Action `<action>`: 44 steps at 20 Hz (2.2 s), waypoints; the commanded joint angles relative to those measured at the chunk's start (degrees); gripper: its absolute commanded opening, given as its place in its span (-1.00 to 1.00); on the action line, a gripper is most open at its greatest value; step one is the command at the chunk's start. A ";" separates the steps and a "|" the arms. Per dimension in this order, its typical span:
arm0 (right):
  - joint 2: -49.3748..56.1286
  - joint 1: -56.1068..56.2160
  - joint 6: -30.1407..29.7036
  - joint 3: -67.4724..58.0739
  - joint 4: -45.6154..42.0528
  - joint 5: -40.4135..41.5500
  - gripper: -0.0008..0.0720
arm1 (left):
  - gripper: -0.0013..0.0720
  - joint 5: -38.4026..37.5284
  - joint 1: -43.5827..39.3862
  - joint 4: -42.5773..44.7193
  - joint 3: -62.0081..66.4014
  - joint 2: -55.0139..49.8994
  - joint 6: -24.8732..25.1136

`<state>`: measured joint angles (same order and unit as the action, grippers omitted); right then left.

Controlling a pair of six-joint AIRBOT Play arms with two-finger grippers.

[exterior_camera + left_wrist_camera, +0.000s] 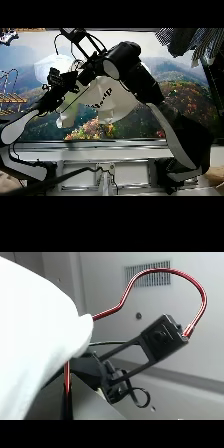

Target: Fold the clothes and pants, and hang the long-sleeved shirts on hangers.

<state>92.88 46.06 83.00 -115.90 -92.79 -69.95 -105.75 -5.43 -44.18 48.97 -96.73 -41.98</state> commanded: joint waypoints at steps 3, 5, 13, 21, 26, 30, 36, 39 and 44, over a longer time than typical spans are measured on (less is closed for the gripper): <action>-2.89 0.42 -0.02 -0.04 0.04 -6.99 -0.90 | -0.93 -0.44 -0.90 2.62 1.77 -0.81 -0.04; -3.17 0.42 -0.02 -0.04 1.66 -9.07 -0.83 | -0.93 -0.46 -1.16 2.60 1.77 0.04 -0.02; -15.45 0.33 -8.28 -0.04 -2.16 -9.75 0.01 | -0.93 -0.42 -2.01 5.33 1.77 5.60 1.77; -21.31 -25.59 -40.89 5.16 7.13 2.05 0.83 | -0.92 -0.39 -2.10 6.86 1.75 5.62 1.73; -15.85 -32.35 -65.22 11.63 29.55 3.37 0.92 | -0.92 -0.39 -2.10 6.88 1.75 5.62 1.73; -9.20 -30.60 -66.05 11.61 34.29 6.34 0.92 | -0.92 -0.37 -2.08 6.86 1.75 5.62 1.73; -2.23 -26.01 -66.18 11.61 36.98 9.73 0.89 | -0.92 -0.39 -2.08 6.88 1.75 5.62 1.73; -0.96 -25.24 -66.12 11.61 37.48 9.20 -0.60 | -0.92 -0.39 -2.08 6.86 1.75 5.62 1.70; -1.60 -25.70 -65.96 11.54 37.09 6.36 -0.91 | -0.27 -0.37 -1.81 4.09 1.75 5.62 1.75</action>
<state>91.37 20.29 17.45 -104.27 -55.72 -62.37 -106.45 -7.49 -39.29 50.74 -91.02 -39.79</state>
